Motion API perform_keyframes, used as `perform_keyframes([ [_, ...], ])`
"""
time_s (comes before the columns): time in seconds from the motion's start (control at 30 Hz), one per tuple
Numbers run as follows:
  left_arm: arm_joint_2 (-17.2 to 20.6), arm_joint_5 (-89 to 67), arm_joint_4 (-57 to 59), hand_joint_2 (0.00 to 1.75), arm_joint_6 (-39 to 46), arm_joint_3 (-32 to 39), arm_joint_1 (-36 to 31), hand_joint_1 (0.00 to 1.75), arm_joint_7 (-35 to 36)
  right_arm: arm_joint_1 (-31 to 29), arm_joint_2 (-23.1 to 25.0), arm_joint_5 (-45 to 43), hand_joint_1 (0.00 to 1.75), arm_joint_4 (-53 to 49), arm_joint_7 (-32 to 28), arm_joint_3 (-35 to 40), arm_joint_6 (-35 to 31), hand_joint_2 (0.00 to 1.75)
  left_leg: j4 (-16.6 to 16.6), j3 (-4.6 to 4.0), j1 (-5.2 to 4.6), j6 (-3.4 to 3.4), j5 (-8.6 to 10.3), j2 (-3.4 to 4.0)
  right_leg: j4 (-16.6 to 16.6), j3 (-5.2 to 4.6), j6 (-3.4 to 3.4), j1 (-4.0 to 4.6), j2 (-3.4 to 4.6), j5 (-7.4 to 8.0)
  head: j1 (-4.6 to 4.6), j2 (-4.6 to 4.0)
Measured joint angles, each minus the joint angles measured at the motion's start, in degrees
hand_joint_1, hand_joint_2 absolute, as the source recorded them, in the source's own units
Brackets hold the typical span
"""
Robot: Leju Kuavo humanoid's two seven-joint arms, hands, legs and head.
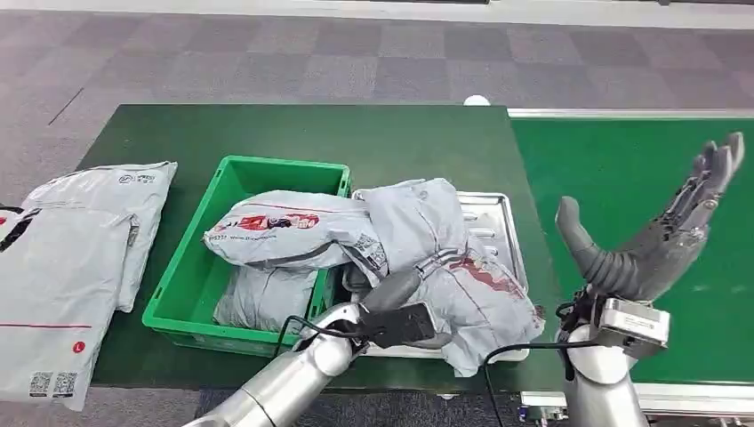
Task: Moved the parcel from conveyor to table for the left to box.
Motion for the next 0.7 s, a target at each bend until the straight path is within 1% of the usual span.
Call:
perform_keyframes([
  [0.2, -1.9, -5.2, 6.4, 1.75, 4.0, -1.2, -1.8, 0.0, 5.4, 0.7, 0.2, 1.0, 0.0, 0.0, 0.0, 0.0, 1.7, 1.75, 0.0, 0.0, 0.0, 0.01, -0.01, 0.0, 0.0, 0.01, 0.0, 0.0, -0.01, 0.0, 0.0, 0.0],
  [0.23, -2.0, -5.8, 7.1, 1.75, 4.5, -1.2, -2.1, 0.03, 5.8, 0.8, 0.3, 1.2, 0.0, 0.0, 0.0, 0.0, 2.2, 1.75, 0.0, 0.01, 0.01, 0.01, -0.01, 0.0, 0.0, 0.01, 0.0, 0.01, 0.0, 0.0, 0.0, 0.0],
  [0.27, -2.1, -6.1, 7.6, 1.75, 4.8, -1.2, -2.3, 1.64, 6.0, 0.8, 0.3, 1.5, 0.0, 0.0, 0.0, 0.0, 2.5, 1.75, 0.0, 0.01, 0.01, 0.01, -0.01, 0.0, 0.0, 0.01, 0.0, 0.01, 0.0, 0.0, 0.0, 0.0],
  [0.3, -2.3, -6.2, 8.1, 1.75, 4.8, -1.2, -2.5, 1.75, 6.0, 0.8, 0.4, 1.6, 0.0, 0.0, 0.0, 0.0, 2.8, 1.75, 0.0, 0.01, 0.01, 0.01, -0.01, 0.0, 0.0, 0.01, 0.0, 0.02, -0.01, 0.0, -0.02, 0.0],
  [0.7, -2.5, -7.2, 9.4, 1.75, 6.3, -1.2, -3.2, 1.75, 5.7, 1.0, 1.3, 2.8, 0.0, 0.0, 0.0, -0.1, 4.7, 1.75, 0.0, 0.02, 0.01, 0.01, -0.01, -0.01, 0.0, 0.04, 0.0, 0.01, -0.01, 0.0, 0.0, 0.0],
])
